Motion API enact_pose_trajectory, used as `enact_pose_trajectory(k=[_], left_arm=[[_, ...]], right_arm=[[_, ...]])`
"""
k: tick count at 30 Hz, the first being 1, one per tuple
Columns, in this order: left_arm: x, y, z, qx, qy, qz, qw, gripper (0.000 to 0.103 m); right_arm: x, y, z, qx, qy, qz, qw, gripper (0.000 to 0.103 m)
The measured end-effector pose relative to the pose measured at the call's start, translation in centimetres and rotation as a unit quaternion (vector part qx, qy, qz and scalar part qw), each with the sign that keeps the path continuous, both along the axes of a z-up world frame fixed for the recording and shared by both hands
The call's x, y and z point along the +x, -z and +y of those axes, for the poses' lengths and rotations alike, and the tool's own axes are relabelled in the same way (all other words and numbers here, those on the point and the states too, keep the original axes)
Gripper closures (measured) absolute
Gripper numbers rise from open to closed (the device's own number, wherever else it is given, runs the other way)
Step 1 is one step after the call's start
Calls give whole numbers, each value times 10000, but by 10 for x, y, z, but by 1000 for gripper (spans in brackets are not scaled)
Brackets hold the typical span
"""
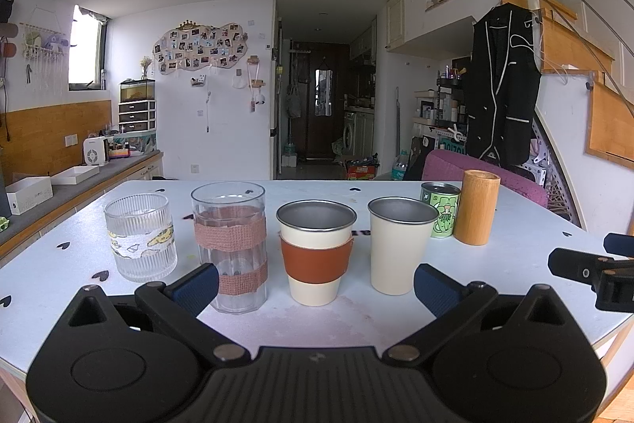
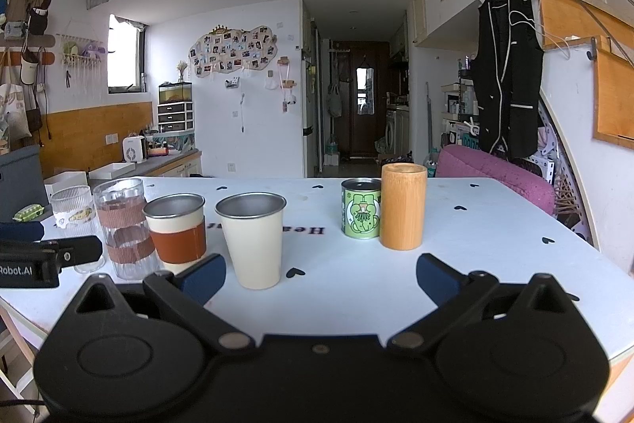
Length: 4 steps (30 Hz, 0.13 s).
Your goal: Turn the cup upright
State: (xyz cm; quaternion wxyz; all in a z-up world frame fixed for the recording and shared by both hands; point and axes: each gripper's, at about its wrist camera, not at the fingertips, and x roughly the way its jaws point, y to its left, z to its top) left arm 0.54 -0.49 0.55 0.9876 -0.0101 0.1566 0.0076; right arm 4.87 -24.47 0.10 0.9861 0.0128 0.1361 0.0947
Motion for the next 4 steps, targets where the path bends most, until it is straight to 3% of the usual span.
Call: enact_pose_trajectory(k=[4], left_arm=[[1, 1, 2, 0, -44, 12, 10000, 0]], right_arm=[[0, 0, 0, 2, 2, 0, 10000, 0]])
